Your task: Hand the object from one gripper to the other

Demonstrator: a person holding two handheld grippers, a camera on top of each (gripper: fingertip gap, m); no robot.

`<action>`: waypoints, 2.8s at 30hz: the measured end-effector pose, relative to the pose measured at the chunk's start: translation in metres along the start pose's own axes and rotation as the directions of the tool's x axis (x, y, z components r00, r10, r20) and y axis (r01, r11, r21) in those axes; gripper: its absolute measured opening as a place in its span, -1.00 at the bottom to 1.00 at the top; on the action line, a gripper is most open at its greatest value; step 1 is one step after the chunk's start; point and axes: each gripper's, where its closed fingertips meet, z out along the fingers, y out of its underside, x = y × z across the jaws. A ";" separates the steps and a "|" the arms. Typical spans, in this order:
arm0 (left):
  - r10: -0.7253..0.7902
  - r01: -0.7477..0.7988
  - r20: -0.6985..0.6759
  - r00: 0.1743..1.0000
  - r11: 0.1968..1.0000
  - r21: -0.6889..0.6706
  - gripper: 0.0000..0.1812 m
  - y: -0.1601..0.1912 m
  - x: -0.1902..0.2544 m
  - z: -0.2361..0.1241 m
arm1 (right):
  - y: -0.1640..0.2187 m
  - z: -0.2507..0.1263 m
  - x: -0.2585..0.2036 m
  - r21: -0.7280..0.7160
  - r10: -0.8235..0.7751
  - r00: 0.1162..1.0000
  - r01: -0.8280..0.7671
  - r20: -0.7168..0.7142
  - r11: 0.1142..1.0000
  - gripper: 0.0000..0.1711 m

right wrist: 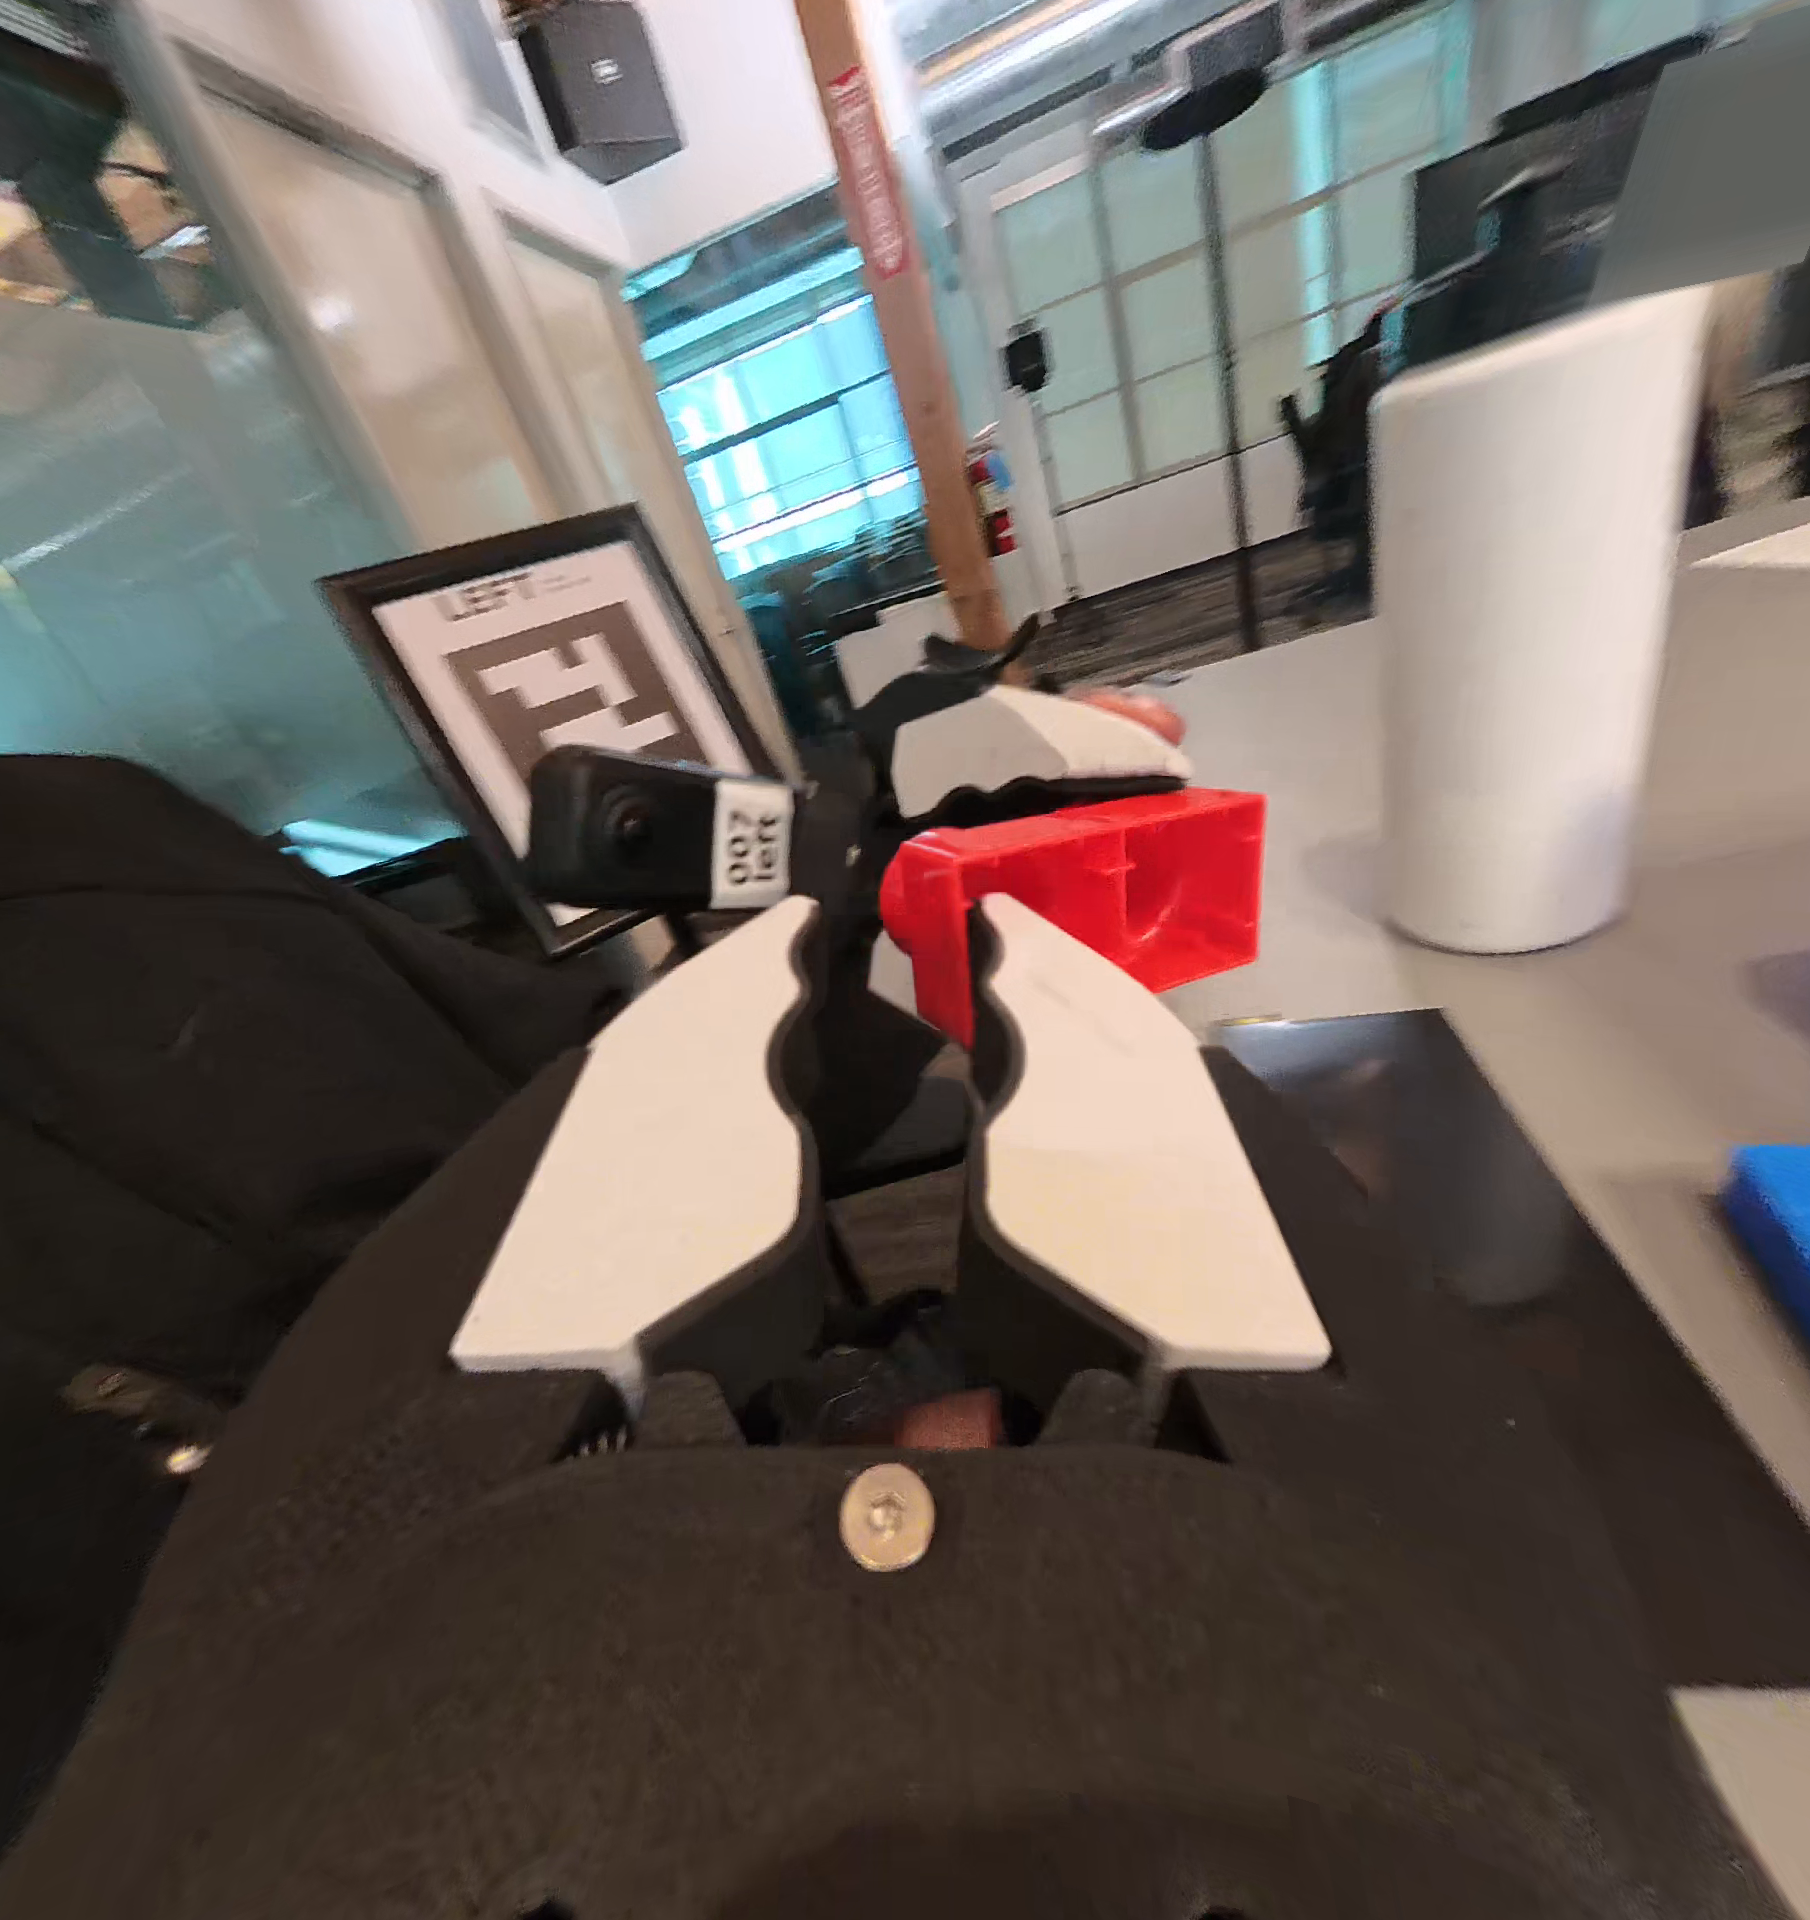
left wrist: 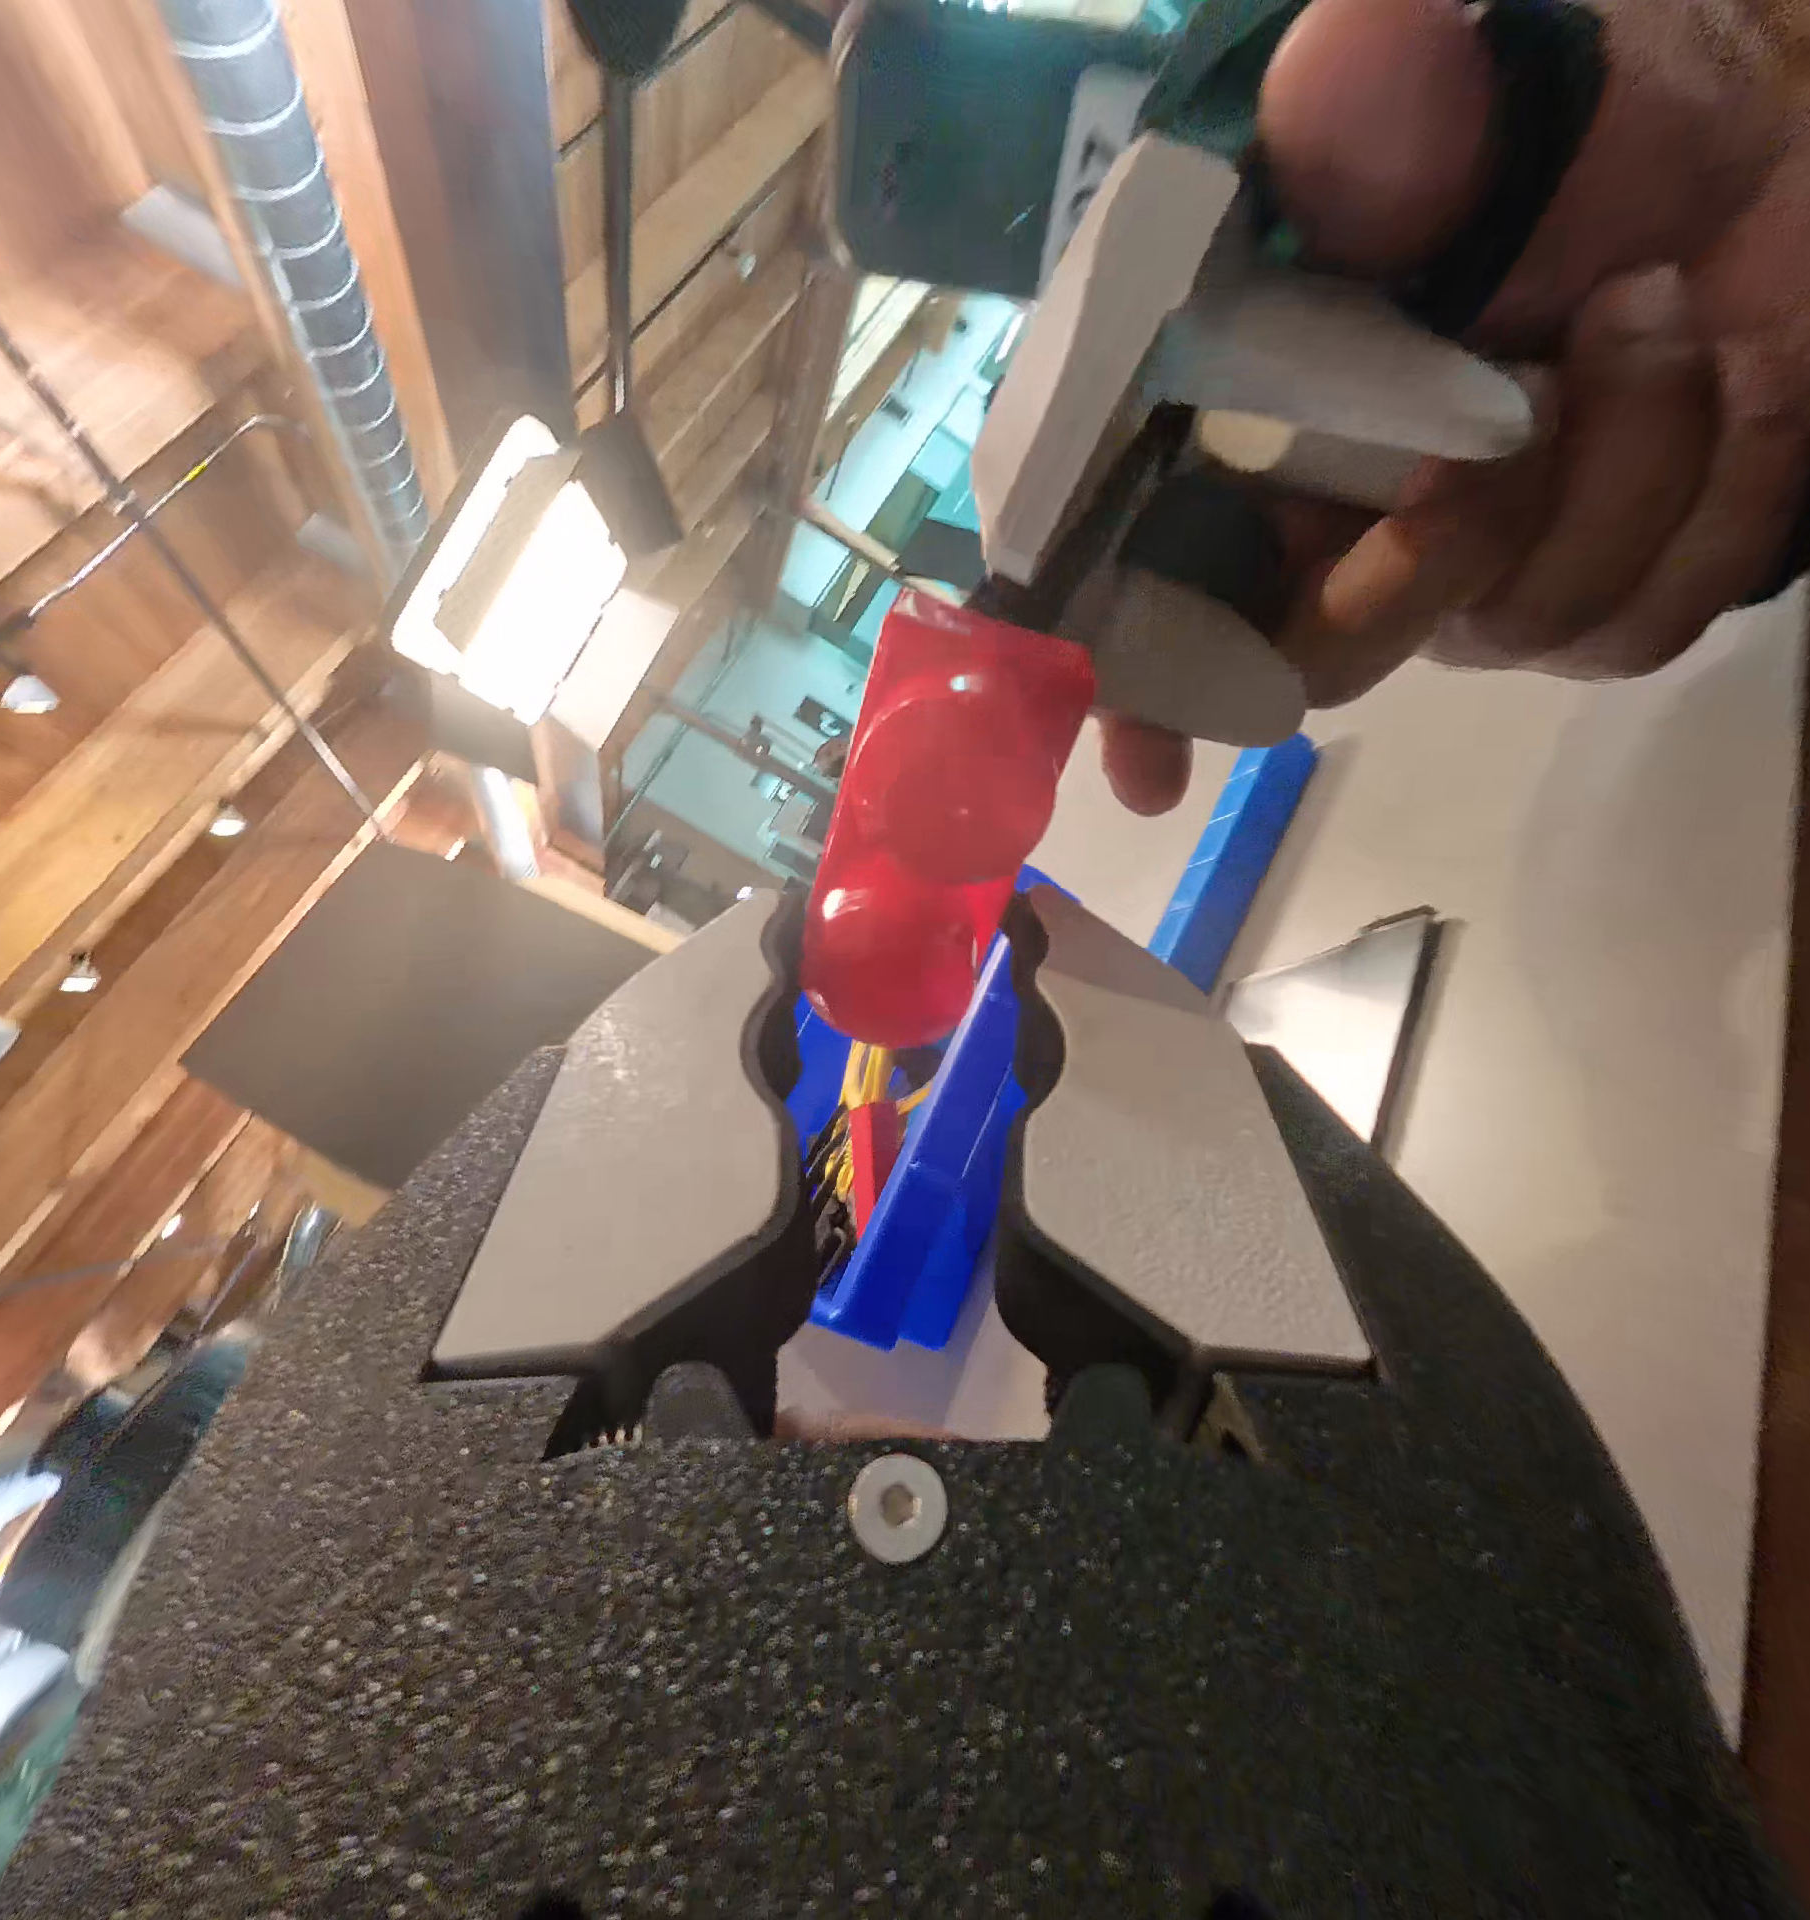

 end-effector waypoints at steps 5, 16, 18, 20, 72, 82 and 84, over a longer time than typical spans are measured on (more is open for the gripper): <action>0.009 0.005 0.135 0.991 0.995 -0.098 -0.57 0.009 -0.010 0.012 | -0.012 -0.009 0.024 0.011 -0.145 0.964 0.151 -0.224 0.989 -0.63; 0.201 -0.117 0.335 0.921 0.960 -0.255 -0.57 0.008 -0.022 0.018 | -0.027 -0.017 0.042 -0.271 -0.574 0.599 0.522 -0.559 0.809 -0.29; 0.191 -0.119 0.318 0.929 0.965 -0.233 -0.57 0.004 -0.016 0.020 | -0.023 -0.016 0.046 -0.338 -0.623 0.540 0.537 -0.566 0.773 -0.34; 0.156 -0.093 0.297 0.942 0.972 -0.216 -0.56 0.005 -0.014 0.022 | -0.022 -0.017 0.048 -0.373 -0.652 0.501 0.550 -0.569 0.747 -0.42; -0.753 0.735 -0.130 0.645 0.658 -0.164 -0.48 -0.014 -0.006 0.008 | -0.018 -0.021 0.045 -0.715 -0.876 -0.349 0.699 -0.333 -0.006 -0.56; -0.740 0.762 -0.208 0.639 0.645 0.047 -0.35 -0.039 -0.023 0.000 | -0.028 -0.026 0.045 -0.564 -0.854 -0.038 0.766 -0.519 0.309 -0.66; -0.741 0.775 -0.230 0.630 0.619 0.127 -0.33 -0.048 -0.033 -0.006 | -0.033 -0.027 0.043 -0.468 -0.806 0.097 0.771 -0.583 0.432 -0.66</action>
